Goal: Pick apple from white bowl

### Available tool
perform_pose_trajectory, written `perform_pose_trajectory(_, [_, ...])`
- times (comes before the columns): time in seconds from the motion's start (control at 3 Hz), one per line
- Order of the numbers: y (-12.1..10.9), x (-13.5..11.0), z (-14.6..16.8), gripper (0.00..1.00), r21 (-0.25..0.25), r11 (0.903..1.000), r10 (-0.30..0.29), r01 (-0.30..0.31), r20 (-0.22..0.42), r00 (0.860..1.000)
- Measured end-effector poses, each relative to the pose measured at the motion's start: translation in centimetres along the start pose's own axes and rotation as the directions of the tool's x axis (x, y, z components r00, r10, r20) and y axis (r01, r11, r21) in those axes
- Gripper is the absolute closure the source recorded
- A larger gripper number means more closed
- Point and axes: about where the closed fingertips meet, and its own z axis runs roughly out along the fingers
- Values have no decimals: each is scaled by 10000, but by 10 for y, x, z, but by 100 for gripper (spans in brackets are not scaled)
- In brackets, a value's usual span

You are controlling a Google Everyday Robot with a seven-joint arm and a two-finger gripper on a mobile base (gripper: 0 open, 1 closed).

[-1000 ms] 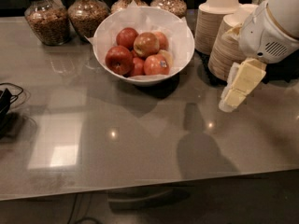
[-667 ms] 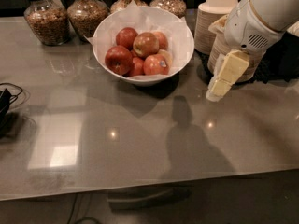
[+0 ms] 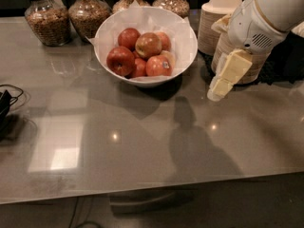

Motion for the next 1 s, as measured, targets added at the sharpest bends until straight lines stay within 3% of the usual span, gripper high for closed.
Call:
perform_pose_trajectory(0.33, [-20, -25, -2, 19, 560, 9984, -62, 0, 1108, 9938])
perform_pose_trajectory(0.67, [-40, -50, -4, 34, 833, 9964, -300, 134, 2013, 9791])
perform_pose_trajectory(1.0, [-57, -75, 10, 30, 787, 9961, -589, 395, 2618, 9633])
